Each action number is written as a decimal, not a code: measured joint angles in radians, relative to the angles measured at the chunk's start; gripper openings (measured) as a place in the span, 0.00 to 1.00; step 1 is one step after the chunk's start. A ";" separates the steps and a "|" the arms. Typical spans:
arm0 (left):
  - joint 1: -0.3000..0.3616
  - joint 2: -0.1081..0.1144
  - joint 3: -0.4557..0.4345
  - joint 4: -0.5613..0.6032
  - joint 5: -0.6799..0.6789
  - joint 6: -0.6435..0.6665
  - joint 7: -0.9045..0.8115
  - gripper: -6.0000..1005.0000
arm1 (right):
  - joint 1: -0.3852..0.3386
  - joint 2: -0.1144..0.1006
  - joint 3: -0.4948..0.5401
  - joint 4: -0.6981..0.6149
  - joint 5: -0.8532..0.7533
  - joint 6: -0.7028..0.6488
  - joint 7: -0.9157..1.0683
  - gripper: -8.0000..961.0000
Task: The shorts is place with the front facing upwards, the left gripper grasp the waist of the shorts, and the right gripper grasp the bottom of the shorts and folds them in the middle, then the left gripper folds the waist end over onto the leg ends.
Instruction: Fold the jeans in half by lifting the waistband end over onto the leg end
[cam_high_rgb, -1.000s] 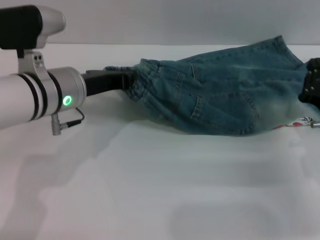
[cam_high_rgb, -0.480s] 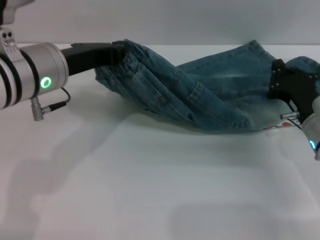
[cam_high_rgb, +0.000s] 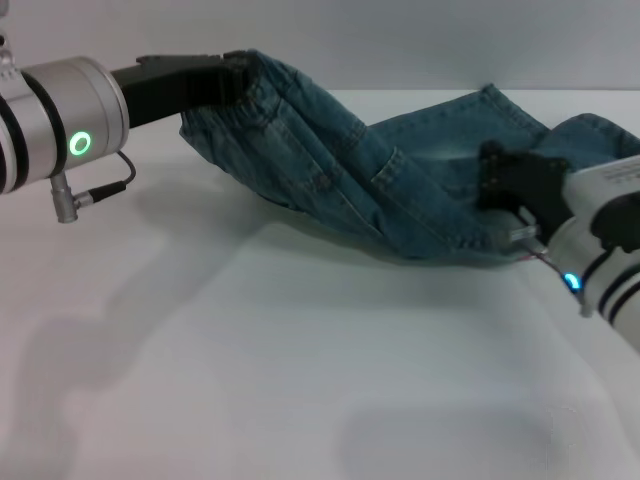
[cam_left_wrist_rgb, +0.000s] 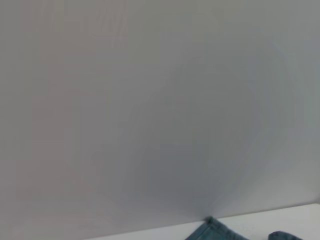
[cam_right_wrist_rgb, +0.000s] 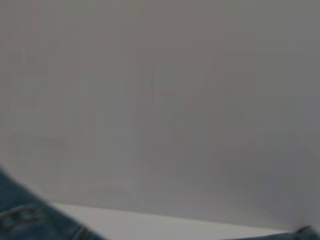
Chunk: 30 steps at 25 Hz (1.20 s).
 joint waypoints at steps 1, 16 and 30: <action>0.000 0.000 0.000 -0.009 0.000 -0.002 0.000 0.06 | 0.012 0.000 -0.012 -0.002 0.000 0.015 0.023 0.01; -0.019 -0.001 0.006 -0.075 -0.001 -0.016 0.013 0.06 | 0.183 0.002 -0.215 0.014 0.000 0.149 0.203 0.01; -0.006 -0.001 0.003 -0.092 -0.006 -0.014 0.016 0.06 | 0.047 -0.018 -0.064 0.008 -0.009 0.149 0.188 0.01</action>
